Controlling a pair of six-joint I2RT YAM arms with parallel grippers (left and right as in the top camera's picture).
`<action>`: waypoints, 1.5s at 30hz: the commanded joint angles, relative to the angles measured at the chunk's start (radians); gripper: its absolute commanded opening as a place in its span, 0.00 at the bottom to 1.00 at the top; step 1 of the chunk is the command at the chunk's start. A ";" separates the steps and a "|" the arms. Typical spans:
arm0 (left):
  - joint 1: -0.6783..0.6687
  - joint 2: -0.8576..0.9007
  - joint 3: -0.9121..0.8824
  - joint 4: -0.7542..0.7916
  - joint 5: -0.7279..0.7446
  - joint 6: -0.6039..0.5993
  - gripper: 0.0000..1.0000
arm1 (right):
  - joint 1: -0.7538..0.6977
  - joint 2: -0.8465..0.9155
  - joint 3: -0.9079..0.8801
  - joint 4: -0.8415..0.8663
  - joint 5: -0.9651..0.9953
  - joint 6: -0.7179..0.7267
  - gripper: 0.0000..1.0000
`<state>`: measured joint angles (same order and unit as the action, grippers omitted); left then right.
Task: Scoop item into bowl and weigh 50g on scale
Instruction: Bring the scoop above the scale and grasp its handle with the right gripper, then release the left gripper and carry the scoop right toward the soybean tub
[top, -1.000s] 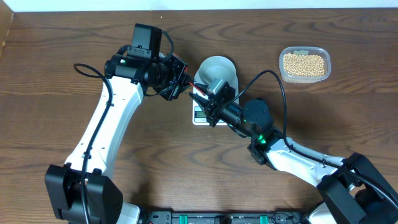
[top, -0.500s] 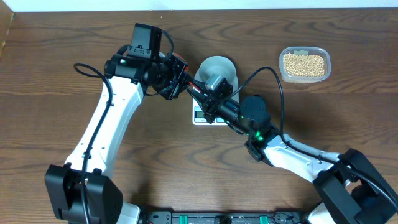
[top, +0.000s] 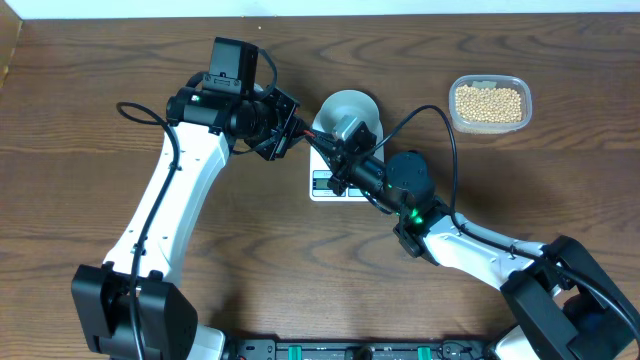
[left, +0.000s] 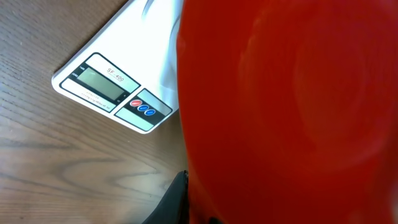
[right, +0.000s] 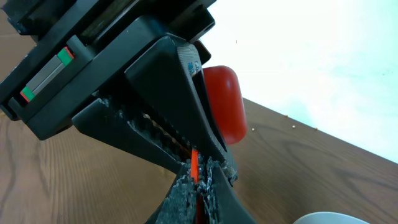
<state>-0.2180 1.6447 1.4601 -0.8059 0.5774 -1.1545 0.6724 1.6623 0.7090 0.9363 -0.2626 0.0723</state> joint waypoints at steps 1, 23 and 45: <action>-0.005 0.004 0.029 0.004 0.026 0.010 0.07 | 0.008 0.010 0.024 0.003 -0.021 0.036 0.01; -0.005 -0.109 0.029 0.002 -0.015 0.464 0.91 | -0.137 -0.248 0.024 -0.388 -0.035 0.145 0.01; -0.011 -0.264 0.029 -0.145 -0.309 0.621 0.91 | -0.357 -0.891 0.023 -1.160 0.050 0.114 0.01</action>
<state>-0.2264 1.3766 1.4715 -0.9409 0.2939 -0.5663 0.3264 0.8066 0.7235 -0.2001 -0.2325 0.1761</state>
